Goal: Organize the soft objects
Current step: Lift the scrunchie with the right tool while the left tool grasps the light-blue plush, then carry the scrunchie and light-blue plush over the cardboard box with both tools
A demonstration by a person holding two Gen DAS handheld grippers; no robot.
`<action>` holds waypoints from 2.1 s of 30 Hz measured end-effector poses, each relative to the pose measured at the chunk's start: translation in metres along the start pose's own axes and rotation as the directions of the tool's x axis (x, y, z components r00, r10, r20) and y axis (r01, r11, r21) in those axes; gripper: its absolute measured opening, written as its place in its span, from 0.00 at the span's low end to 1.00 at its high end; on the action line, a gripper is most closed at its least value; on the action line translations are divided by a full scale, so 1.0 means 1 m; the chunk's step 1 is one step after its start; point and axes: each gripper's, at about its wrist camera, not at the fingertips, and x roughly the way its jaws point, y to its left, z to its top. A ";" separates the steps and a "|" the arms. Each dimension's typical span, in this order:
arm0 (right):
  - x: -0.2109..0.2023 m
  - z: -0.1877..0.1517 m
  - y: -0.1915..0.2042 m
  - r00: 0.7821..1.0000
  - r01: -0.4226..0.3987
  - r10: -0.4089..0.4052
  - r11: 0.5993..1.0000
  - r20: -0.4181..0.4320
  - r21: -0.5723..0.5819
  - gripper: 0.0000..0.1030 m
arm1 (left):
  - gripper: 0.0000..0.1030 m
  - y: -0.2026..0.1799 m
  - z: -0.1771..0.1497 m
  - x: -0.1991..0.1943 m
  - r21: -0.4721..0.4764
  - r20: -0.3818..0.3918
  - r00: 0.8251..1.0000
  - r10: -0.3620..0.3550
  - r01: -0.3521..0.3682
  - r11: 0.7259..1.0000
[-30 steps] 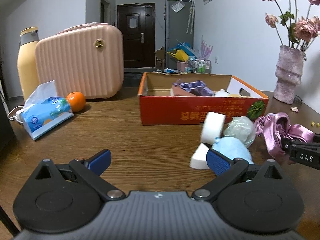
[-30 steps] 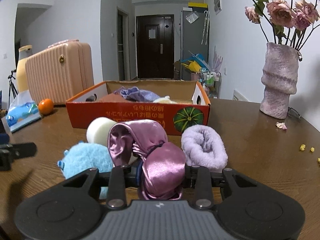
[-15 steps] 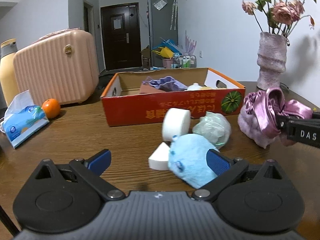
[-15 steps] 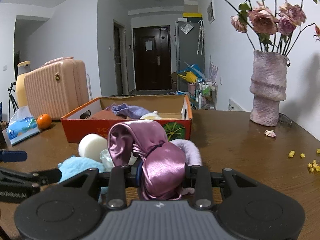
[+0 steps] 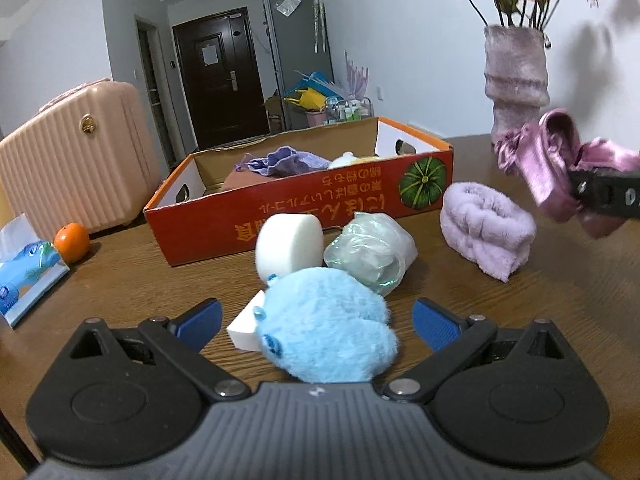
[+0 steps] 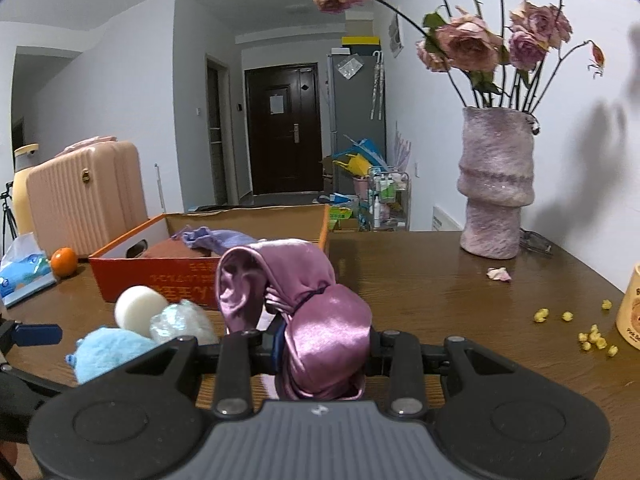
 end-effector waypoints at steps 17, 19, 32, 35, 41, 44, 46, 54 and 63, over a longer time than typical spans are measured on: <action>0.014 -0.007 -0.019 0.999 0.034 -0.034 0.999 -0.037 -0.004 0.32 | 1.00 -0.008 0.003 0.036 0.052 -0.060 0.998 -0.007 0.011 0.999; 0.015 -0.008 -0.019 0.998 0.038 -0.038 0.999 -0.043 -0.007 0.32 | 1.00 -0.007 0.003 0.040 0.051 -0.075 0.997 -0.021 0.025 0.998; 0.013 -0.010 -0.013 0.998 0.049 -0.050 0.999 -0.028 -0.019 0.32 | 0.72 -0.007 0.000 0.040 0.066 -0.076 0.997 0.010 -0.005 0.998; 0.011 -0.010 -0.012 0.998 0.052 -0.052 0.999 -0.023 -0.015 0.32 | 0.69 -0.003 0.001 0.039 0.052 -0.073 0.997 0.011 -0.007 0.999; 0.007 -0.010 -0.009 0.999 0.047 -0.047 0.999 -0.014 -0.011 0.32 | 0.57 0.002 0.000 0.033 0.025 -0.058 0.998 0.006 -0.004 1.000; 0.005 -0.010 -0.006 0.999 0.045 -0.045 0.999 -0.010 -0.009 0.32 | 0.52 0.005 0.000 0.028 0.008 -0.044 0.999 0.001 -0.001 1.000; 0.004 -0.011 -0.004 0.999 0.045 -0.045 0.999 -0.008 -0.007 0.32 | 0.49 0.006 -0.001 0.024 0.003 -0.036 0.999 0.000 0.001 1.000; 0.000 -0.011 0.001 0.999 0.044 -0.044 0.999 0.001 0.006 0.32 | 0.44 0.012 -0.001 0.007 -0.011 0.018 1.000 0.012 -0.012 1.000; -0.001 -0.011 0.010 0.999 0.045 -0.045 0.999 0.009 0.021 0.32 | 0.44 0.022 0.002 -0.008 -0.060 0.059 0.998 0.003 0.000 0.998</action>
